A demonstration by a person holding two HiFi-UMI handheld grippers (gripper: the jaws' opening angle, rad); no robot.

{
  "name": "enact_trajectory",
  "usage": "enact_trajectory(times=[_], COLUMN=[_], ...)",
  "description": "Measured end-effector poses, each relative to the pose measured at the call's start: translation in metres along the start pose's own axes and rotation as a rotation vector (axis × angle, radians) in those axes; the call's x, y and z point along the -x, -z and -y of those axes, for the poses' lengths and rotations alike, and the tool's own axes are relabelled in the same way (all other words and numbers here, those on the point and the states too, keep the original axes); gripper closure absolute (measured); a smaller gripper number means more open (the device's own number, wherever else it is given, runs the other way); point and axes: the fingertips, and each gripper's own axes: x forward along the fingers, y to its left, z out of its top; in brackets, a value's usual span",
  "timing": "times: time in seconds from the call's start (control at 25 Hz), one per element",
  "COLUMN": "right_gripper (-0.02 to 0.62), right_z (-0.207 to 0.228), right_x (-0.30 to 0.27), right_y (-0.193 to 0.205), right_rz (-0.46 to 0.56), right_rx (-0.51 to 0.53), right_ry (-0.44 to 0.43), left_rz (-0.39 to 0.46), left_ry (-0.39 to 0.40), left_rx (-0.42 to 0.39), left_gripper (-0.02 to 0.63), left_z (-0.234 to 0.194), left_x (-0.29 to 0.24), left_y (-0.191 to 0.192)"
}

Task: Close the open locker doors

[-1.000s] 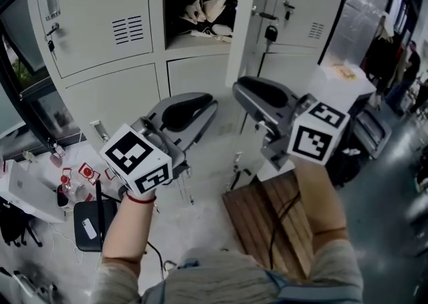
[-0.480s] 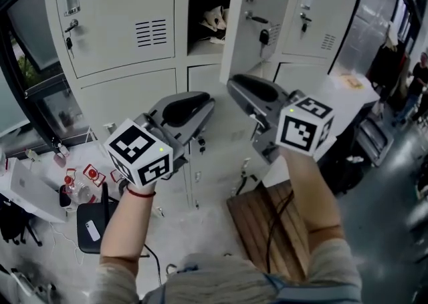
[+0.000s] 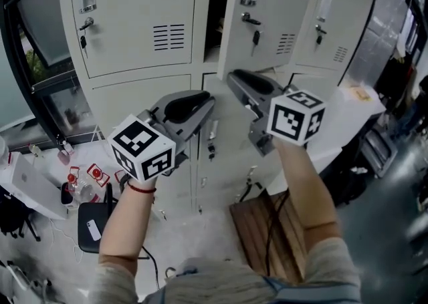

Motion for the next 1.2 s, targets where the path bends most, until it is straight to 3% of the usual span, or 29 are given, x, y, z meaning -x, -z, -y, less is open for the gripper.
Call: enact_trajectory(times=[1.2], right_gripper=[0.541], right_z=[0.042], right_x=[-0.071], right_y=[0.016], right_rz=[-0.076], right_rx=[0.007], right_ry=[0.122], left_rz=[-0.042], left_ry=[-0.042], left_rx=[0.014], left_gripper=[0.566], left_z=[-0.032], left_x=[-0.012], left_y=[0.014])
